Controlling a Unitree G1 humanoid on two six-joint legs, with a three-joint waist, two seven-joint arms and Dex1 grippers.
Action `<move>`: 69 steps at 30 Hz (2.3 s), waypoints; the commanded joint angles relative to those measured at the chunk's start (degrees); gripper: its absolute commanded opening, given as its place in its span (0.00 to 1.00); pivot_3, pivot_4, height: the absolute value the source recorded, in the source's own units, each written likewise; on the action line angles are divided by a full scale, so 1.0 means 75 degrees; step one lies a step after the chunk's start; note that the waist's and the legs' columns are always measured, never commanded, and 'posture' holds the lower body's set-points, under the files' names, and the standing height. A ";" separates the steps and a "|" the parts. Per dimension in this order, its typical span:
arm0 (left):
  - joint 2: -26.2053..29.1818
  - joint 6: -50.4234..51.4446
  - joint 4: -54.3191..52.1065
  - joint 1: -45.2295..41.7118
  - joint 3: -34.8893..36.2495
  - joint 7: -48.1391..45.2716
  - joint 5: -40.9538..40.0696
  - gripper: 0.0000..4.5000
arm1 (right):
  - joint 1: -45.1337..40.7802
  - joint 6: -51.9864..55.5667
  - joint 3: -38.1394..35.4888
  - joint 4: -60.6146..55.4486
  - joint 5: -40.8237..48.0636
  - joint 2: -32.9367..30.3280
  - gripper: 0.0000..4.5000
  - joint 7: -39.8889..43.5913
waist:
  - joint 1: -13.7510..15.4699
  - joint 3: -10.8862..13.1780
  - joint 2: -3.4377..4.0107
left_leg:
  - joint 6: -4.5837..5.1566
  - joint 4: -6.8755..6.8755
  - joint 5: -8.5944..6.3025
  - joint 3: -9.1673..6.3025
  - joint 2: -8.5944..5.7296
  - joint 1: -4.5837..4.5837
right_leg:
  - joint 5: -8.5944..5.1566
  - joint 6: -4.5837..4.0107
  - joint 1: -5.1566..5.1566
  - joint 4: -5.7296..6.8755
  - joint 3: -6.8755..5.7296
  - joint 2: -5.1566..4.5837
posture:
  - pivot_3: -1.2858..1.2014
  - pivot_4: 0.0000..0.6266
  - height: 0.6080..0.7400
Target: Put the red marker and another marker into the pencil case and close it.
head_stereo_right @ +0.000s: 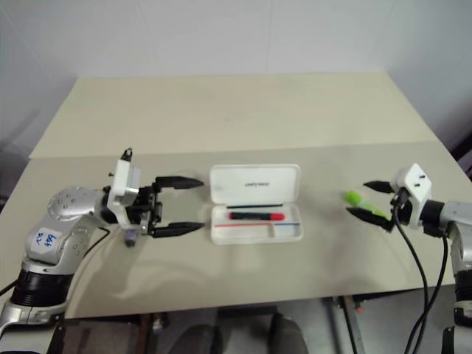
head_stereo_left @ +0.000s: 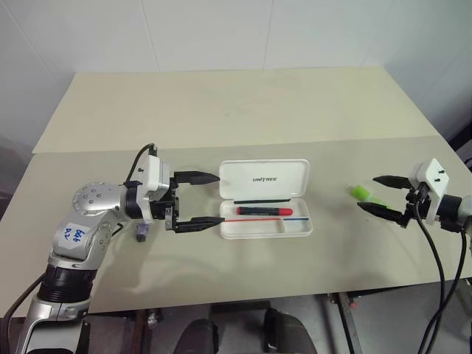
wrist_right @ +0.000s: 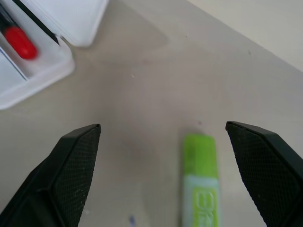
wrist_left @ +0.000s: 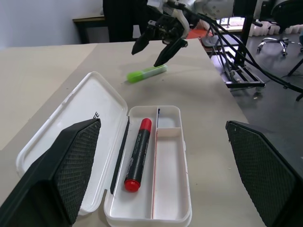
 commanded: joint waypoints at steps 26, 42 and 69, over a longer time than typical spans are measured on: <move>-0.0285 0.0145 -0.0336 -0.0425 -0.0188 0.0119 -0.0057 1.00 | -0.2081 -0.1689 0.0792 0.4677 -0.1780 0.0036 0.72 0.0004 | -0.0013 0.0000 0.0001 | -0.0007 0.0004 0.0002 0.0009 0.0015 -0.0003 | 0.0000 0.0000 0.0008 -0.0013 -0.0006 0.0005 | 0.52 0.24 1.00; -0.0426 -0.0032 -0.0137 -0.0422 -0.0241 0.0128 0.0030 1.00 | -0.2648 -0.1757 0.0509 0.3831 -0.1354 0.0343 0.24 0.0355 | -0.0201 0.0001 0.0003 | -0.0021 0.0008 0.0004 0.0011 0.0034 0.0000 | 0.0003 0.0002 0.0009 -0.0013 -0.0007 0.0020 | 0.52 0.24 1.00; 0.0483 -0.0453 -0.0319 0.1265 0.1103 0.0482 0.0163 1.00 | -0.0446 0.3071 0.1882 -0.5731 0.1316 0.1482 0.24 0.0451 | -0.0076 -0.0001 0.0005 | -0.0030 0.0002 -0.0010 0.0000 0.0043 -0.0005 | 0.0000 -0.0004 -0.0005 -0.0003 -0.0039 0.0019 | 0.52 0.24 1.00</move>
